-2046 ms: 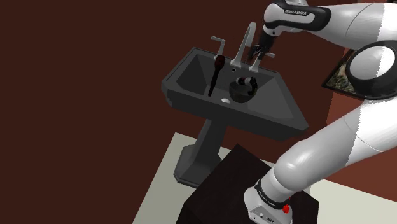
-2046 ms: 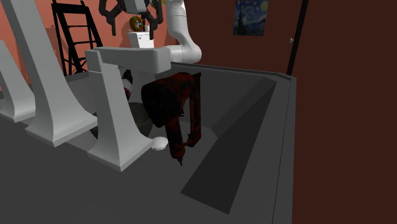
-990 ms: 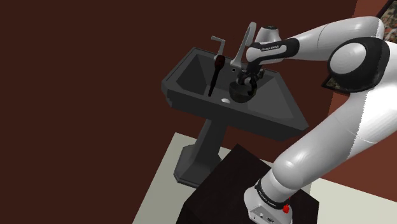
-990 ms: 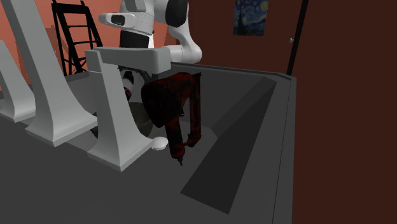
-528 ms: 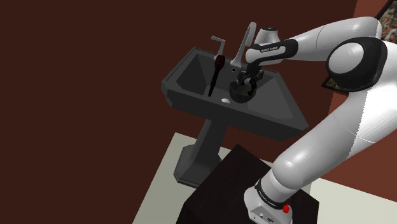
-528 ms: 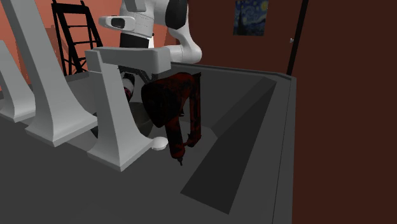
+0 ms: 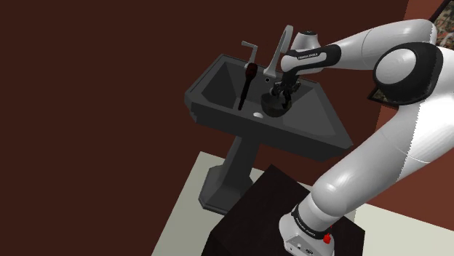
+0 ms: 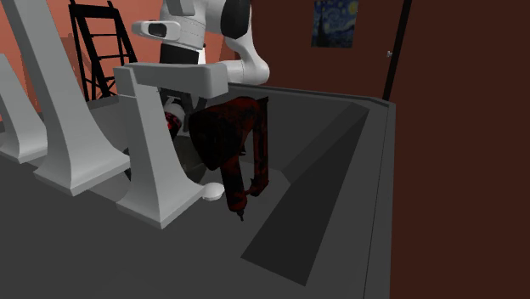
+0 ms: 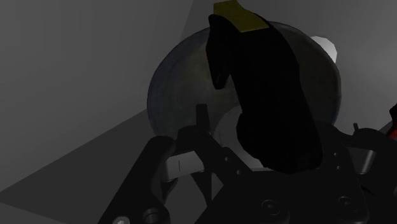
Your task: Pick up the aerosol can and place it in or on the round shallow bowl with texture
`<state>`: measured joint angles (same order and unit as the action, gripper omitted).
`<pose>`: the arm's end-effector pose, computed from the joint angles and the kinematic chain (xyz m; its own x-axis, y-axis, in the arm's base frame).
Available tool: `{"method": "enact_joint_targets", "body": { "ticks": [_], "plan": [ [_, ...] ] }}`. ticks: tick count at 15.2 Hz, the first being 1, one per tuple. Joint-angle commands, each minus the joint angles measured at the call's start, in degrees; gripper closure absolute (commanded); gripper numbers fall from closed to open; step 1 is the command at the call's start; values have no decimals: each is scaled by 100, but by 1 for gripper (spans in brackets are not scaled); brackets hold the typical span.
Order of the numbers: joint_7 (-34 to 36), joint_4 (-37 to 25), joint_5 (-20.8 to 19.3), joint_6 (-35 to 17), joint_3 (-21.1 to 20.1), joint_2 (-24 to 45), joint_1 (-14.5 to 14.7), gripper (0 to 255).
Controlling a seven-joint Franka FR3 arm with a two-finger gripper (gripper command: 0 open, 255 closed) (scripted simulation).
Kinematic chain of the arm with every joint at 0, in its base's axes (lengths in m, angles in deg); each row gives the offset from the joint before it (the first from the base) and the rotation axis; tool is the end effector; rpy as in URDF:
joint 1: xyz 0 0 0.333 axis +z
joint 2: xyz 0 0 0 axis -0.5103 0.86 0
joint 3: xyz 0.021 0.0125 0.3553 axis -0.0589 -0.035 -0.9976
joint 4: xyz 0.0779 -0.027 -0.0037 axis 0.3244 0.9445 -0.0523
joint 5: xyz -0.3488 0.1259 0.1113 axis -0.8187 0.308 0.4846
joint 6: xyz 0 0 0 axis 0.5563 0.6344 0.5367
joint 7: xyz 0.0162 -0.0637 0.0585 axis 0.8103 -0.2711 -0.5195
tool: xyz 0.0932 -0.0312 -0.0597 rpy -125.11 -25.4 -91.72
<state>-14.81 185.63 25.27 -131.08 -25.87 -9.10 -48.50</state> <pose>0.3899 -0.3671 0.4981 0.7721 -0.6055 0.1928 -0.6348 -0.7489 0.1902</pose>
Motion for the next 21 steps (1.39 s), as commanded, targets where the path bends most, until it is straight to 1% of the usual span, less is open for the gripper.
{"method": "enact_joint_targets", "body": {
  "ticks": [1, 3, 21],
  "plan": [
    [-1, 6, 0, 2, 0, 5, 0, 255],
    [1, 11, -2, -1, 0, 3, 0, 255],
    [-218, -1097, 76, 1358, -92, -274, 57, 255]
  ]
}}
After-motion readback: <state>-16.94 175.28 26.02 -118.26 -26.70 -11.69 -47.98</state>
